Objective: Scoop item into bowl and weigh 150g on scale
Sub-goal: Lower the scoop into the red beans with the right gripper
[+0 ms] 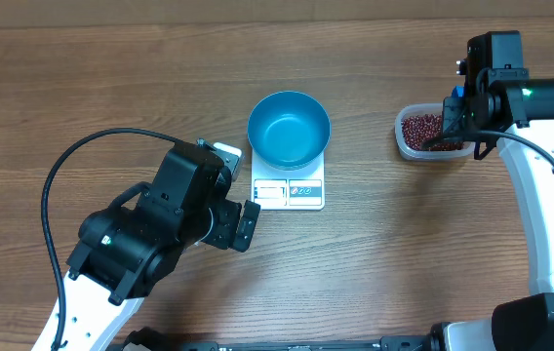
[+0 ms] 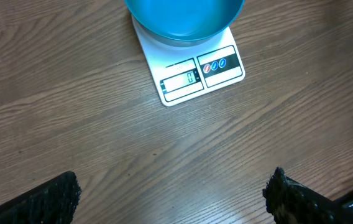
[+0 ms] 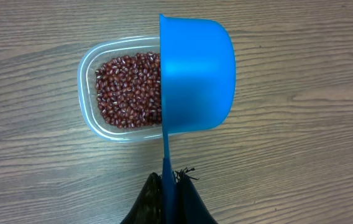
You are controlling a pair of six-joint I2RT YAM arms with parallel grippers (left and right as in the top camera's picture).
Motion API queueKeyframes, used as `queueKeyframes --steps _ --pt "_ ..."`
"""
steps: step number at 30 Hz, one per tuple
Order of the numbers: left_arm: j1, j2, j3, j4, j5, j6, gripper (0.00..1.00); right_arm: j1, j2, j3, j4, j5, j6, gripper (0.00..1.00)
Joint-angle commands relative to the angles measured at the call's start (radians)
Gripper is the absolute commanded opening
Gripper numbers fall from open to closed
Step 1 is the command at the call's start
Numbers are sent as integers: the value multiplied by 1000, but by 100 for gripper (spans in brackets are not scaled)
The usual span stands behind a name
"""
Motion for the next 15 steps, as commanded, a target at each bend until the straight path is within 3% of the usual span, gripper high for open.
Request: queueKeyframes --steps 1,15 --pt "5 -13 23 2 0 -14 100 -4 -10 24 3 17 -1 4" --pt "5 -13 23 2 0 -14 99 0 -10 24 -10 78 -2 4"
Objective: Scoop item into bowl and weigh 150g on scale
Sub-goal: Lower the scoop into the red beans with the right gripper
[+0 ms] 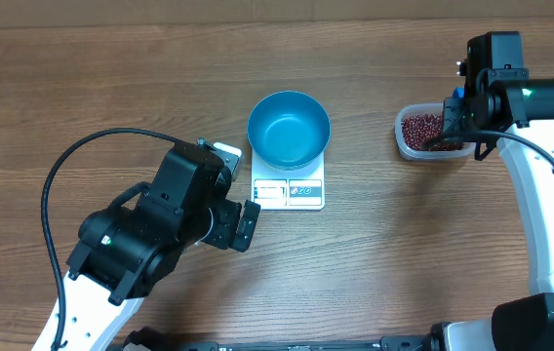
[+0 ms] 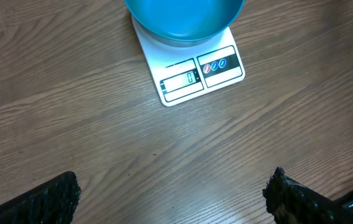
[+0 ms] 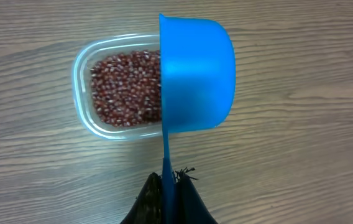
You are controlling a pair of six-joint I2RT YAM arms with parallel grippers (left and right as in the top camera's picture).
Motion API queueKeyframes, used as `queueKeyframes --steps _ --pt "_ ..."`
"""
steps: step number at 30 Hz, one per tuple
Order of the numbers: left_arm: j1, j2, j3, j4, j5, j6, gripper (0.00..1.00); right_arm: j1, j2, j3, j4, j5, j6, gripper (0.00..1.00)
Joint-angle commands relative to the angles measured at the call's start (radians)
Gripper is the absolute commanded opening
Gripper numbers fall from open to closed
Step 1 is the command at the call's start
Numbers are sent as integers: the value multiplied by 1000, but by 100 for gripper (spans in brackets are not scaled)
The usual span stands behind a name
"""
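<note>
A blue bowl [image 1: 289, 128] stands empty on the white scale [image 1: 290, 190], whose display [image 2: 180, 79] faces me in the left wrist view. At the right, a clear tub of red beans [image 3: 122, 96] sits on the table. My right gripper [image 3: 167, 186] is shut on the handle of a blue scoop [image 3: 196, 74], which hangs on its side over the tub's right part, the cup turned away. My left gripper [image 2: 173, 196] is open above bare wood, short of the scale, with its fingertips [image 2: 52, 193] far apart.
The wooden table [image 1: 111, 88] runs across the whole overhead view. A black cable [image 1: 58, 175] loops from the left arm over the table's left side. The right arm's white link [image 1: 550, 214] runs down the right edge.
In the right wrist view the tub of beans sits slightly further left and is a little blurred, so the right gripper with the scoop has shifted a touch. The left arm is unchanged.
</note>
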Motion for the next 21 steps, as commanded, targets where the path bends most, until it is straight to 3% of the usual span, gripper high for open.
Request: queueKeyframes --steps 1,13,21 --pt "5 -13 23 2 0 -14 99 1 -10 24 -2 72 -2 4" --pt "5 -13 23 2 0 -14 99 2 -5 80 -7 84 -54 4" --pt "5 -13 23 2 0 -14 99 10 106 129 -85 50 -49 4"
